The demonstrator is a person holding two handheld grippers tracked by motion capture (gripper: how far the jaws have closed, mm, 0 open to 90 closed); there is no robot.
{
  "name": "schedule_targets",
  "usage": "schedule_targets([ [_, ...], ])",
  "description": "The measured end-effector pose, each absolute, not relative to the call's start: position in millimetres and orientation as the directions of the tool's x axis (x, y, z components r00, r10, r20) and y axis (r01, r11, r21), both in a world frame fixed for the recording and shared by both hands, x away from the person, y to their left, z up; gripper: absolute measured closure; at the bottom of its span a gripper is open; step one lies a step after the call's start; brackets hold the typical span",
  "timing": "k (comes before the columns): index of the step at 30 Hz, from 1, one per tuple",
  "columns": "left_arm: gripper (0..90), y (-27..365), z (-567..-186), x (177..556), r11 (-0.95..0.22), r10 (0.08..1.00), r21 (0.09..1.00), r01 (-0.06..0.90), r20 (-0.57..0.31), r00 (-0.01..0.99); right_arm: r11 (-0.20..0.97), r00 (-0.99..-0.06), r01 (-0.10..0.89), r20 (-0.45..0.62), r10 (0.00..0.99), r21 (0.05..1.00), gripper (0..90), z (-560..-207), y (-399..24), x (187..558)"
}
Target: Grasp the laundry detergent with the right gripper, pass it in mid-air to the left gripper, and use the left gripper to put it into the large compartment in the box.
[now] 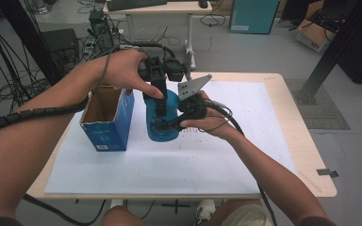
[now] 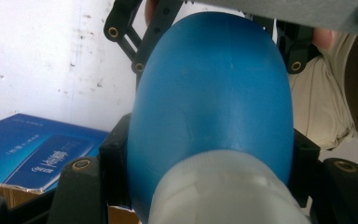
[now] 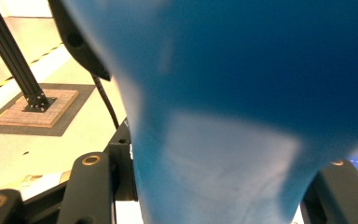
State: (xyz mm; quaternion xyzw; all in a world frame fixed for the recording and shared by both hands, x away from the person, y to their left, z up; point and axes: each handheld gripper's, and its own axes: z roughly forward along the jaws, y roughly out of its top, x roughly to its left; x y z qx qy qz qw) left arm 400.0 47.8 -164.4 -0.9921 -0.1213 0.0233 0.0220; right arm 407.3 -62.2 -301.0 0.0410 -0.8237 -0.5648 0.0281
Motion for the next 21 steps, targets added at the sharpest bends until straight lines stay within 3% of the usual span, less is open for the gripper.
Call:
schedule_targets([
  [15,37.2,50.3,-163.4,400.8,-0.969,0.245,-0.049,0.243,-0.044,0.969,0.364,-0.995,-0.032,0.003,-0.097,0.931,40.9,-300.1,-60.4,407.0],
  [21,37.2,52.4,-161.7,400.5,-0.965,0.262,-0.047,0.26,-0.045,0.964,0.348,-0.998,0.014,0.033,-0.049,0.937,33.0,-299.8,-62.5,406.7],
])
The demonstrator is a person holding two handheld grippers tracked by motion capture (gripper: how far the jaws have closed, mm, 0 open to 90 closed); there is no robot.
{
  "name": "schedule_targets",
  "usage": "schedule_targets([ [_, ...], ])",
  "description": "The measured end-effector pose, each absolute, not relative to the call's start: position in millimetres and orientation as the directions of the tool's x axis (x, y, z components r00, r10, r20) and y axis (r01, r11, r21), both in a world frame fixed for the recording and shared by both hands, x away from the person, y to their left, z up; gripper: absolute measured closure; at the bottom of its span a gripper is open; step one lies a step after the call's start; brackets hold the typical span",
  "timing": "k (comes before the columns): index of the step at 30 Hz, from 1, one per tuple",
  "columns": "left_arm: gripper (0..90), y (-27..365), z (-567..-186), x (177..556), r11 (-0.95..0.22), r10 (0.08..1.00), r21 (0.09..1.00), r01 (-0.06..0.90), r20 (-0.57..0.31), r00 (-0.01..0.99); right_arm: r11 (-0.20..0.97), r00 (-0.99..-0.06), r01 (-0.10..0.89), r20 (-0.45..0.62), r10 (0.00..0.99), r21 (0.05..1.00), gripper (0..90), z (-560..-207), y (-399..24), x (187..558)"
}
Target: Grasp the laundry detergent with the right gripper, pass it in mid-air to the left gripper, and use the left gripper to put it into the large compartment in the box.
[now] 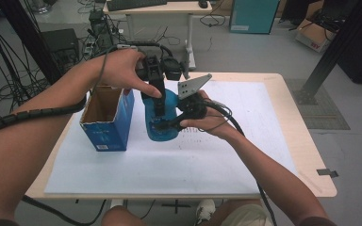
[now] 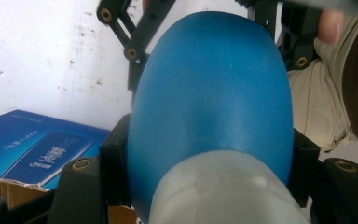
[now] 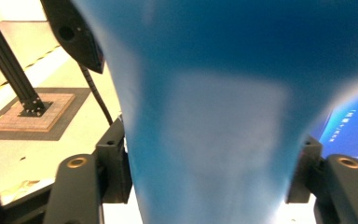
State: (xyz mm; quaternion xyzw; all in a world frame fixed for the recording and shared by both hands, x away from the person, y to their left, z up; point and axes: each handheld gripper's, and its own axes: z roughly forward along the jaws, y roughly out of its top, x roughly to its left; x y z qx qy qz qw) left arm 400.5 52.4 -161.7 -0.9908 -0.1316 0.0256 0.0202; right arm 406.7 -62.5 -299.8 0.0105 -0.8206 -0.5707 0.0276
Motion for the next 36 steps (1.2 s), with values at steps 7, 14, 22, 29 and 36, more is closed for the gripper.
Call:
schedule_targets([
  [7,37.2,63,-158,403,-0.953,0.3,-0.038,0.299,-0.02,0.954,0.357,-1.0,0.026,0.03,-0.006,0.934,26.2,-296,-73,408],
  [14,37.2,73,-150,407,-0.936,0.351,-0.037,0.35,-0.004,0.937,0.471,-0.997,0.066,0.043,0.059,0.88,15.2,-296,-81,405],
  [22,37.2,87,-138,410,-0.889,0.457,-0.018,0.457,0.018,0.889,0.534,-0.985,0.135,0.054,0.165,0.835,7.9,-291,-98,404],
  [29,37.2,98,-124,415,-0.843,0.536,-0.03,0.536,0.025,0.844,0.583,-0.978,0.141,0.023,0.206,0.8,7.3,-286,-115,408],
  [36,37.2,114,-105,421,-0.777,0.628,-0.02,0.629,0.04,0.778,0.608,-0.966,0.186,0.03,0.257,0.772,7.1,-276,-135,414],
])
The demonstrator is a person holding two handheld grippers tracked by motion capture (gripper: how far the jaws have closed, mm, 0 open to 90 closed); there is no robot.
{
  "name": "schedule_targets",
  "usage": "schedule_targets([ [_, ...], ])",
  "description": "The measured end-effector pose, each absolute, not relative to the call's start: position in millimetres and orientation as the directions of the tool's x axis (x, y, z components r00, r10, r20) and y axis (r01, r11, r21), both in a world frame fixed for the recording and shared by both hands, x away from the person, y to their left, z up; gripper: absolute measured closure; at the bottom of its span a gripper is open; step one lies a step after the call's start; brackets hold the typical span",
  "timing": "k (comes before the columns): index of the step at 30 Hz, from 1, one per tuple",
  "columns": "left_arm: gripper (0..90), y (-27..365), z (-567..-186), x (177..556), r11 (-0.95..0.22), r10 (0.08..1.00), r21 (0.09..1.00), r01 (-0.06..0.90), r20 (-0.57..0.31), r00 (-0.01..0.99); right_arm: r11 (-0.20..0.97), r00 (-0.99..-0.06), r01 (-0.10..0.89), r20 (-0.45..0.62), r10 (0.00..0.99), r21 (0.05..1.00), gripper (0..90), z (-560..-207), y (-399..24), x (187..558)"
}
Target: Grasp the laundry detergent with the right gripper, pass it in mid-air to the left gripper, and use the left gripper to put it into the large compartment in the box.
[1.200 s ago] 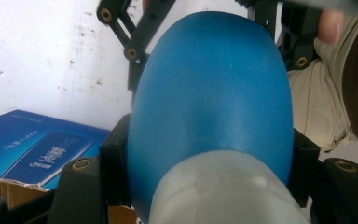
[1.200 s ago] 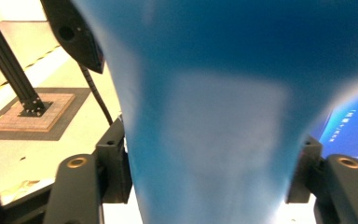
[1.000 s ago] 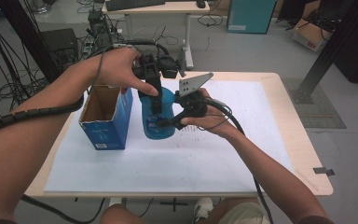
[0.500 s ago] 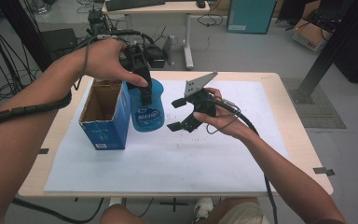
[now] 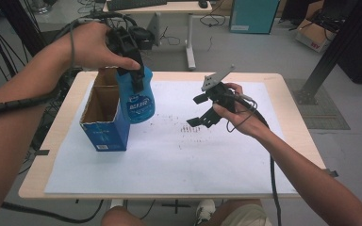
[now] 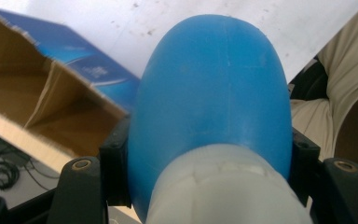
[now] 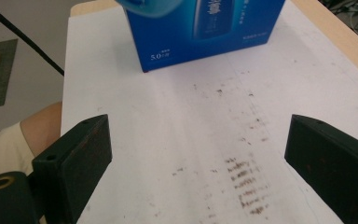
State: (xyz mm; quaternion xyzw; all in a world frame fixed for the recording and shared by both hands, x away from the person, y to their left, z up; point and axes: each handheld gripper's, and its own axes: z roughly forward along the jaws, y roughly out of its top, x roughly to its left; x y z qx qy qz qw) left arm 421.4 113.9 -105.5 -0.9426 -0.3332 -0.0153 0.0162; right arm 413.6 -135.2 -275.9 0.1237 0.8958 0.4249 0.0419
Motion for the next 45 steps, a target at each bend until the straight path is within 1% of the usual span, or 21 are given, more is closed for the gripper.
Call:
schedule_targets([
  [5,37.2,125,-95,424,-0.719,0.693,-0.013,0.695,0.066,0.718,0.641,-0.955,0.213,0.019,0.296,0.738,7.1,-270,-150,419],
  [8,37.2,134,-87,426,-0.675,0.737,-0.008,0.738,0.06,0.674,0.645,-0.944,0.238,0.017,0.33,0.726,7.1,-266,-159,422],
  [14,37.2,150,-74,431,-0.581,0.813,-0.013,0.814,0.055,0.58,0.671,-0.931,0.259,-0.005,0.365,0.695,7.1,-257,-174,427],
  [19,37.3,165,-62,436,-0.487,0.873,0.018,0.873,0.043,0.485,0.693,-0.923,0.274,-0.02,0.385,0.667,7.1,-252,-183,430],
  [23,37.3,176,-52,439,-0.414,0.91,0.047,0.909,0.052,0.411,0.705,-0.917,0.281,-0.033,0.397,0.651,7.1,-250,-189,431],
  [26,37.3,184,-46,442,-0.371,0.928,0.063,0.926,0.061,0.368,0.707,-0.912,0.295,-0.031,0.408,0.642,7.1,-249,-192,432],
  [30,37.3,192,-38,444,-0.308,0.951,0.088,0.947,0.069,0.303,0.708,-0.912,0.288,-0.039,0.407,0.645,7.1,-247,-197,435],
  [39,37.4,207,-30,454,-0.171,0.985,0.095,0.981,0.044,0.168,0.713,-0.909,0.29,-0.048,0.413,0.639,7.1,-242,-200,438],
  [43,37.4,213,-28,457,-0.103,0.994,0.112,0.988,0.033,0.1,0.715,-0.909,0.287,-0.056,0.414,0.637,7.1,-241,-201,438],
  [45,37.4,216,-28,459,-0.097,0.995,0.12,0.988,0.038,0.093,0.715,-0.907,0.286,-0.059,0.416,0.638,7.1,-240,-202,438],
])
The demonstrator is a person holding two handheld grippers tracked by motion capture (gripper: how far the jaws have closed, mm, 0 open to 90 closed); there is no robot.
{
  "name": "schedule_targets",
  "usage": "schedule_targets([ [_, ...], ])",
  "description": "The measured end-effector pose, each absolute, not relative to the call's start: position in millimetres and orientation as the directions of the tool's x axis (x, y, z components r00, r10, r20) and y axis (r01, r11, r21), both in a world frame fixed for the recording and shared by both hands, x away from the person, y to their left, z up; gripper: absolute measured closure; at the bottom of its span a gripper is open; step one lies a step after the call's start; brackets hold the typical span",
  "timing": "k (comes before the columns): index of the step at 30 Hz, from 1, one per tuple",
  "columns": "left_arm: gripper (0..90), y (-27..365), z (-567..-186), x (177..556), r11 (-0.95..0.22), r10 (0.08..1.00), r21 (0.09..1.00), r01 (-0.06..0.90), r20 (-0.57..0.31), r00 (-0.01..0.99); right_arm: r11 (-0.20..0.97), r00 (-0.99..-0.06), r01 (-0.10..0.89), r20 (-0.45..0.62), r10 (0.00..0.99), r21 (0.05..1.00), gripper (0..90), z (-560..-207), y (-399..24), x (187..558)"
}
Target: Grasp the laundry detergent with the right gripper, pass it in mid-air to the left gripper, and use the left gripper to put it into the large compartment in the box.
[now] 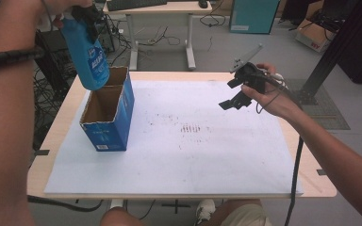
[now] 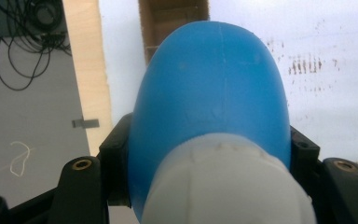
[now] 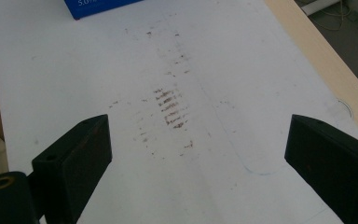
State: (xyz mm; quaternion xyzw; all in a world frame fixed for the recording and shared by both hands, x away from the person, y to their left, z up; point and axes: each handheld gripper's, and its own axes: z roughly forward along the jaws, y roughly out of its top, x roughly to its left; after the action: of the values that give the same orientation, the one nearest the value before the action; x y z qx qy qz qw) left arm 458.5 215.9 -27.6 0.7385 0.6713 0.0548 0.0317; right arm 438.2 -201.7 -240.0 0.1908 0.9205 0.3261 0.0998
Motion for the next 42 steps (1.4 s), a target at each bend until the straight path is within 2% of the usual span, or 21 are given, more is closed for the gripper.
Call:
schedule_targets([
  [21,37.5,232,-35,461,0.044,0.999,0.122,0.992,0.004,-0.045,0.717,-0.91,0.277,-0.064,0.409,0.64,7.1,-241,-204,437],
  [42,37.4,232,-48,466,0.057,0.998,0.122,0.991,0.009,-0.059,0.714,-0.908,0.28,-0.065,0.415,0.642,7.2,-241,-205,438],
])
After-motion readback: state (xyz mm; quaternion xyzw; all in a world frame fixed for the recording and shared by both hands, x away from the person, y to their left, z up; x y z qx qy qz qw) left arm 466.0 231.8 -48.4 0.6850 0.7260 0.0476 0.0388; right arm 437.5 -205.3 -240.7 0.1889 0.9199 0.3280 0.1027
